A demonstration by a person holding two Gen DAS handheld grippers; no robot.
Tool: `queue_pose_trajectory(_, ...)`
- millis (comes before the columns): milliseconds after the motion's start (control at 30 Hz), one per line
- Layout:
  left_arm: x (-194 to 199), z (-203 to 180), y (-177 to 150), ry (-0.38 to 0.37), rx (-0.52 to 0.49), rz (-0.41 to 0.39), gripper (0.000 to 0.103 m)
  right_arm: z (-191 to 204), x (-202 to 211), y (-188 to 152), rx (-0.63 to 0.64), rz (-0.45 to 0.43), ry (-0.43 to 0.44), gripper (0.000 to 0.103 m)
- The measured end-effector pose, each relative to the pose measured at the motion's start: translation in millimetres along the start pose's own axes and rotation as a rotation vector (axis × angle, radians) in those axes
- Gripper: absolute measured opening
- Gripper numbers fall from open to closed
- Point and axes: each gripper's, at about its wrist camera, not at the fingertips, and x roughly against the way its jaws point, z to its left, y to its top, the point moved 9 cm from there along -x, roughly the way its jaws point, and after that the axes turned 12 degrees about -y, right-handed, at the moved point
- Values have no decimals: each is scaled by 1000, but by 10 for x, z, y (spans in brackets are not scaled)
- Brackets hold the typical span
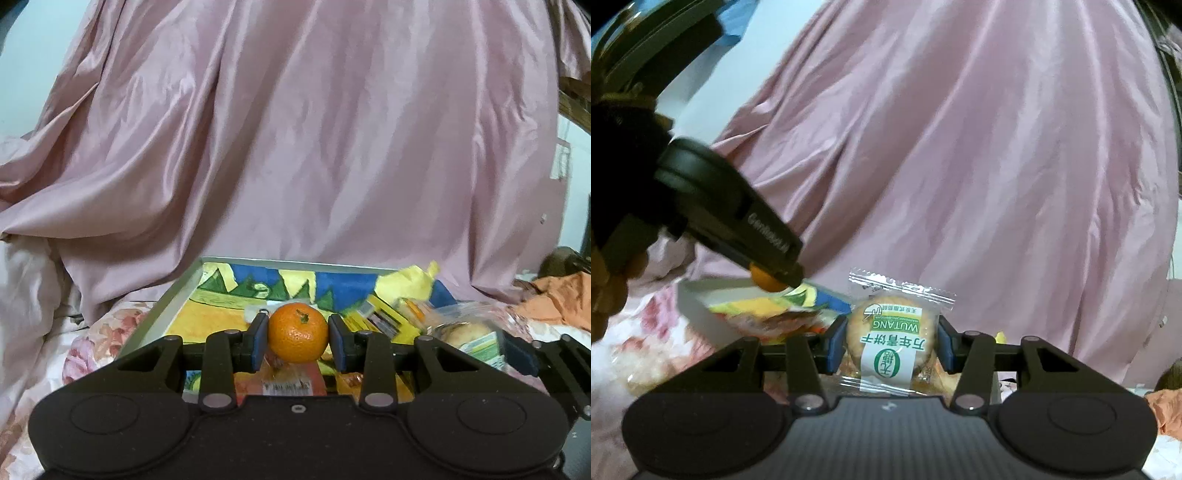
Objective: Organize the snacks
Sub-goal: 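Carry the orange with the left tool while the right tool carries the cake over the box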
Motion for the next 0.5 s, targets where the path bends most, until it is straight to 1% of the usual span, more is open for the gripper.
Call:
queue_pose_trajectory(133, -151, 107, 25, 26, 45, -3, 37, -6, -174, 30, -44, -2, -26, 53)
queue_pose_trajectory(233, -257, 163, 42, 39, 61, -8, 37, 3, -288, 45, -67, -1, -26, 53)
queue_pose_trajectory(500, -491, 155, 40, 35, 66, -5, 37, 102, -428, -92, -22, 20, 6, 53)
